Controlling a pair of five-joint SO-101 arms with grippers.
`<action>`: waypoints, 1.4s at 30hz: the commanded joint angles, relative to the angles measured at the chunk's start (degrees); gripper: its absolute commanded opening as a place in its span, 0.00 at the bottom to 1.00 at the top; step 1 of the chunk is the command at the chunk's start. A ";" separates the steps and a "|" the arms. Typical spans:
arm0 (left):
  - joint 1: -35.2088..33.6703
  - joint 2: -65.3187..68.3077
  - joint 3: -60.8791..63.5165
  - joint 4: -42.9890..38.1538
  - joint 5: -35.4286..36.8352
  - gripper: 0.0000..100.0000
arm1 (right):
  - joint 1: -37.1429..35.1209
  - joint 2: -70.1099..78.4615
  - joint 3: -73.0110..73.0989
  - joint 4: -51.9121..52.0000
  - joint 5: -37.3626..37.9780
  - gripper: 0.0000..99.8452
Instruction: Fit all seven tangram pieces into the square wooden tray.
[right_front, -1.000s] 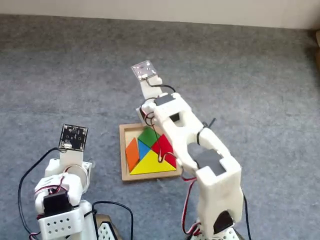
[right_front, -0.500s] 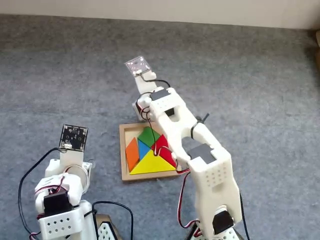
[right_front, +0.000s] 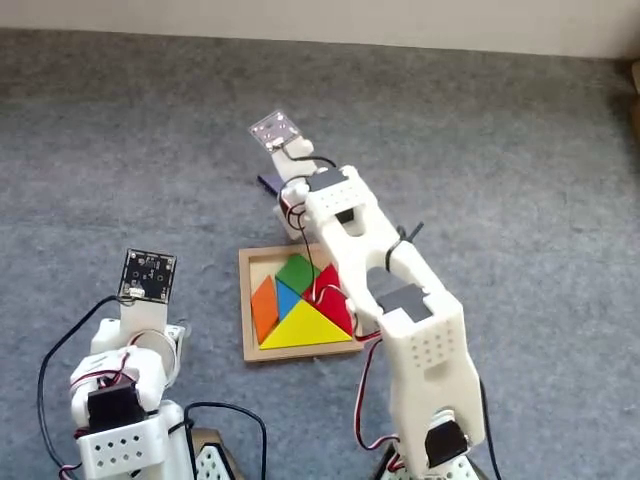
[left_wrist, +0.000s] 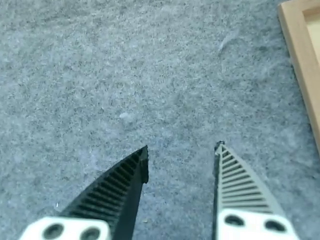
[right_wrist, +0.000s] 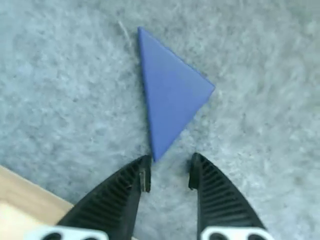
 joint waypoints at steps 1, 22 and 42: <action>-0.48 -0.48 -0.31 -0.97 0.26 0.22 | 0.75 -2.42 -1.63 4.18 1.32 0.12; -0.48 -0.48 -0.31 -0.97 0.26 0.22 | -4.70 2.59 -7.69 -10.15 -8.53 0.37; -0.48 -0.48 -0.22 -0.97 0.26 0.22 | -4.53 13.58 -24.57 7.78 -8.35 0.13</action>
